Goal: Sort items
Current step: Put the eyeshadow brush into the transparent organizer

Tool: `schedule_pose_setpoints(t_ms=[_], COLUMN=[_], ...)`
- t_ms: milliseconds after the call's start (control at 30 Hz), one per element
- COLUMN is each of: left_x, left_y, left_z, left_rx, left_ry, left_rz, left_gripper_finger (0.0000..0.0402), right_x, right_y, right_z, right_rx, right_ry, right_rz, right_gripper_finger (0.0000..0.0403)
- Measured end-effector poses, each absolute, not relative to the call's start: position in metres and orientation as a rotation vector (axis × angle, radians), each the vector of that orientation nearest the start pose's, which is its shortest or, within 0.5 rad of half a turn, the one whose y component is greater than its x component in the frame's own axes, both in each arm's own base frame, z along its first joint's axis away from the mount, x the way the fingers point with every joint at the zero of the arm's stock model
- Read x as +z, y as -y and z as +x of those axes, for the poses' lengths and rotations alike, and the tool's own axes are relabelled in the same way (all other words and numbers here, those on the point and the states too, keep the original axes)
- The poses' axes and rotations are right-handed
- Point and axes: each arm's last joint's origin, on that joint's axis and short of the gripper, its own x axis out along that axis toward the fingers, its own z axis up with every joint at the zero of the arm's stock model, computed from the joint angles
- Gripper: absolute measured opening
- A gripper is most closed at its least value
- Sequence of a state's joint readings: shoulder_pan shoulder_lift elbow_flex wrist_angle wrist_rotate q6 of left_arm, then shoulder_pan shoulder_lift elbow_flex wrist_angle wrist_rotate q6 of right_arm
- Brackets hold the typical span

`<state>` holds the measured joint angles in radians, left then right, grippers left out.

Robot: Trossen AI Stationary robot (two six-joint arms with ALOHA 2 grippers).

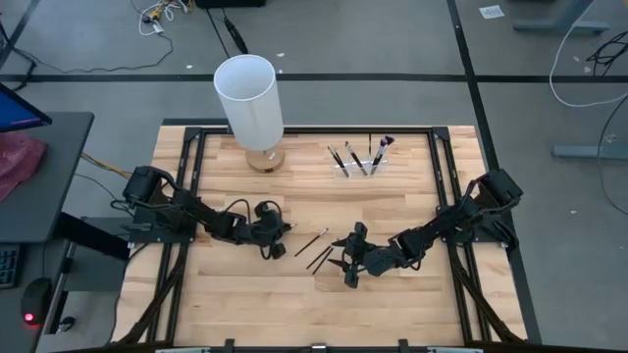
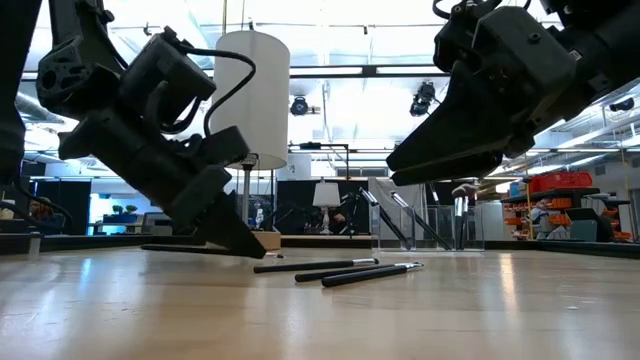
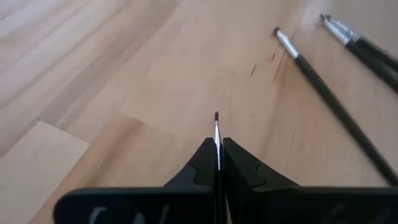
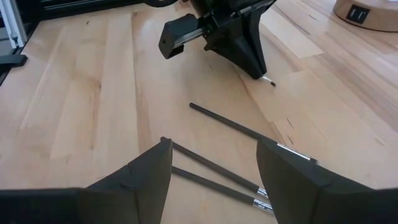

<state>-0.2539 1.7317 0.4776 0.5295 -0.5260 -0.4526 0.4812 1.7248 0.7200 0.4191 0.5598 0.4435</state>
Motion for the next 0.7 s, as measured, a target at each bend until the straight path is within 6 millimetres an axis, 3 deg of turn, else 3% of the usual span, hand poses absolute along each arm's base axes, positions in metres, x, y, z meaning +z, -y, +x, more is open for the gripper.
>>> schedule_pose_setpoints(t_ms=[367,567,700], left_x=[0.108,0.135,0.154], left_y=[0.057,0.061,0.065], left_z=[0.273,0.283,0.286], left_rx=[0.330,0.122,-0.013], left_ry=[-0.384,-0.144,0.025], left_rz=[-0.212,-0.245,-0.243], left_gripper_finger=[0.0011,0.0007,0.0002], right_x=[0.136,0.116,0.101], right_y=[-0.132,-0.128,-0.128], right_z=[0.292,0.301,0.315], right_rx=[-0.202,-0.239,-0.218], right_ry=[-0.479,-0.463,-0.341], right_rz=[0.131,0.113,0.101], right_gripper_finger=[0.0235,0.0235,0.0235])
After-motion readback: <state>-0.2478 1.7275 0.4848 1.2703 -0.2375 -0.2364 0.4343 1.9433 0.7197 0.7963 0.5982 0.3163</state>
